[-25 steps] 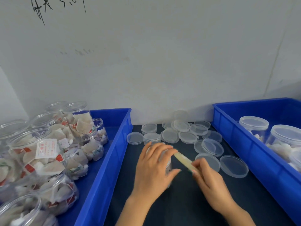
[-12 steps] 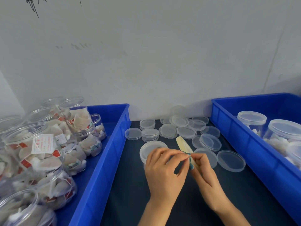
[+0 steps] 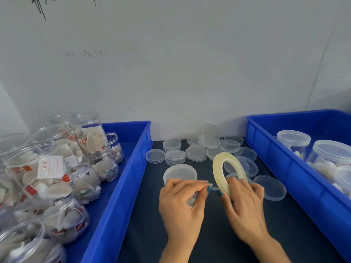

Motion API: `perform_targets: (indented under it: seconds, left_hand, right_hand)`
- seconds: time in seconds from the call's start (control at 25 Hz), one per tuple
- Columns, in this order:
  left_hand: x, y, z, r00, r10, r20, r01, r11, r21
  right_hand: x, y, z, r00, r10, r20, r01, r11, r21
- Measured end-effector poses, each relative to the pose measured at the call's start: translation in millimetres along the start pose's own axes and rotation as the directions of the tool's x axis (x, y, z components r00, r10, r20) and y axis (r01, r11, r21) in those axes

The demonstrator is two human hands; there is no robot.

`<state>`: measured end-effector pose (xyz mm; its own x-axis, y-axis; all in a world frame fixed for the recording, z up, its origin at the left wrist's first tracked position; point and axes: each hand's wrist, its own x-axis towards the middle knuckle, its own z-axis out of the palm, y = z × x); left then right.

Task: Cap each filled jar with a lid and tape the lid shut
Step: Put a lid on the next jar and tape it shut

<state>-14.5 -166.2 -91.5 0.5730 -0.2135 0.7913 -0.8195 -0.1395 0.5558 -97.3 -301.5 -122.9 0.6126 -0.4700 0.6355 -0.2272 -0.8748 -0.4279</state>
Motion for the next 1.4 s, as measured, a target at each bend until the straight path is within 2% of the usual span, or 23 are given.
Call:
perform_targets:
  seconds: [0.08,0.2,0.36,0.56,0.72,0.88,1.08,1.24,1.4]
  left_hand:
    - [3,-2,-11,0.988,-0.151,-0.038,0.145,0.982,-0.119]
    - [10,-12,-29,0.916,-0.384,-0.118,0.334,0.891,-0.307]
    - [2,-18,-52,0.834,-0.542,-0.104,0.442,0.769,-0.461]
    - [-16,-24,-60,0.677,-0.733,-0.065,0.579,0.585,-0.567]
    - [-20,-28,-54,0.620,-0.784,-0.027,0.610,0.504,-0.611]
    - [-17,-45,-42,0.587,-0.809,-0.026,0.647,0.488,-0.586]
    - [-9,-62,-23,0.611,-0.791,-0.018,0.671,0.530,-0.519]
    - [0,-65,-4,0.685,-0.728,-0.015,0.651,0.621,-0.437]
    - [7,-72,12,0.671,-0.736,0.089,0.681,0.565,-0.466]
  right_hand:
    - [1,3,0,1.000,-0.021,0.002,0.021,0.999,-0.031]
    - [4,13,-3,1.000,0.021,-0.006,-0.021,0.995,-0.102]
    - [10,16,-9,0.994,0.098,-0.053,-0.105,0.983,-0.148]
    - [8,9,-3,0.996,0.081,-0.043,-0.088,0.977,-0.193]
    - [13,9,-2,0.997,0.077,-0.019,-0.079,0.970,-0.228]
    - [19,6,3,0.998,0.054,-0.045,-0.062,0.972,-0.228]
    - [34,7,14,1.000,0.019,-0.011,-0.022,0.969,-0.246]
    - [42,8,23,1.000,-0.016,0.013,0.018,0.980,-0.198]
    - [46,6,29,0.999,-0.048,0.022,0.051,0.986,-0.161]
